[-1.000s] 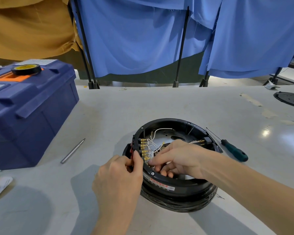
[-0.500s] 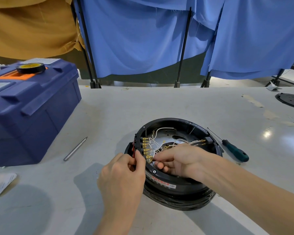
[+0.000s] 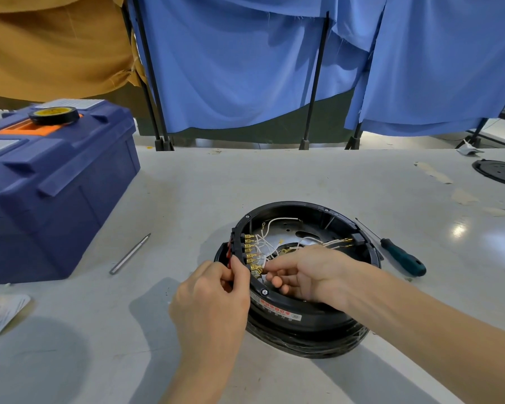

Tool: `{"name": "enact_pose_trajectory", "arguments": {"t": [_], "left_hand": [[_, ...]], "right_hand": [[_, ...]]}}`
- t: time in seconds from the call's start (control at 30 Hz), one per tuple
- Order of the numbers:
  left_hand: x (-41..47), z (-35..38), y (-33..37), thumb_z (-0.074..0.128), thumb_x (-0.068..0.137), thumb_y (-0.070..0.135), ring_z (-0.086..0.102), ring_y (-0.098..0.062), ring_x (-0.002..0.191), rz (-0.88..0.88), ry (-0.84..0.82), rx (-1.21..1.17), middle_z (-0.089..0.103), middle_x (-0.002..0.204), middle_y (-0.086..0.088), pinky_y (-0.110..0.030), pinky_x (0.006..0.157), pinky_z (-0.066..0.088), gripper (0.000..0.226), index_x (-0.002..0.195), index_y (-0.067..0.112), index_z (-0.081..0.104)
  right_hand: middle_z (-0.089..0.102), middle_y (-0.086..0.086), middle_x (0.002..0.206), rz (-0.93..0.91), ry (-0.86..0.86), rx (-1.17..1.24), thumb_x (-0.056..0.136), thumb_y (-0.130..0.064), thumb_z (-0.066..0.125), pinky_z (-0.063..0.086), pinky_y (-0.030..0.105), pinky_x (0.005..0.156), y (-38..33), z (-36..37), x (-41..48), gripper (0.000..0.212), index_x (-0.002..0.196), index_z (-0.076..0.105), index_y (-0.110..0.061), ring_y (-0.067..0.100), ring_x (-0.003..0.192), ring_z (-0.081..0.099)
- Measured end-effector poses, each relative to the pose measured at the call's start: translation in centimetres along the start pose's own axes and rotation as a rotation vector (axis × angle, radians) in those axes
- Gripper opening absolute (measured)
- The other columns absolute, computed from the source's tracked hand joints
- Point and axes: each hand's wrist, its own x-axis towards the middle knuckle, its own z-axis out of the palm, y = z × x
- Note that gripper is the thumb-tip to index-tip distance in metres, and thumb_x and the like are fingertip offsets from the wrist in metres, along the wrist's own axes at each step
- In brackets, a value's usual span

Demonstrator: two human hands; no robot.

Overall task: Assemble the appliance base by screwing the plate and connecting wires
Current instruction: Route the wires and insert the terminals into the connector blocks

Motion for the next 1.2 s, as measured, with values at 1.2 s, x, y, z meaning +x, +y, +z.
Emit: {"name": "enact_pose_trajectory", "arguments": {"t": [1.2], "left_hand": [[-0.6,0.8,0.3,0.072,0.081,0.003,0.045,-0.037,0.043,-0.002,0.03,0.006,0.049,0.048,-0.011,-0.036,0.046,0.038,0.041,0.049,0.003,0.047]], "right_hand": [[0.049,0.005,0.032,0.003,0.207,-0.507,0.09,0.005,0.06,0.031,0.013,0.036,-1.5,2.5,-0.4,0.024,0.067,0.053,0.0,0.012,0.026,0.042]]}}
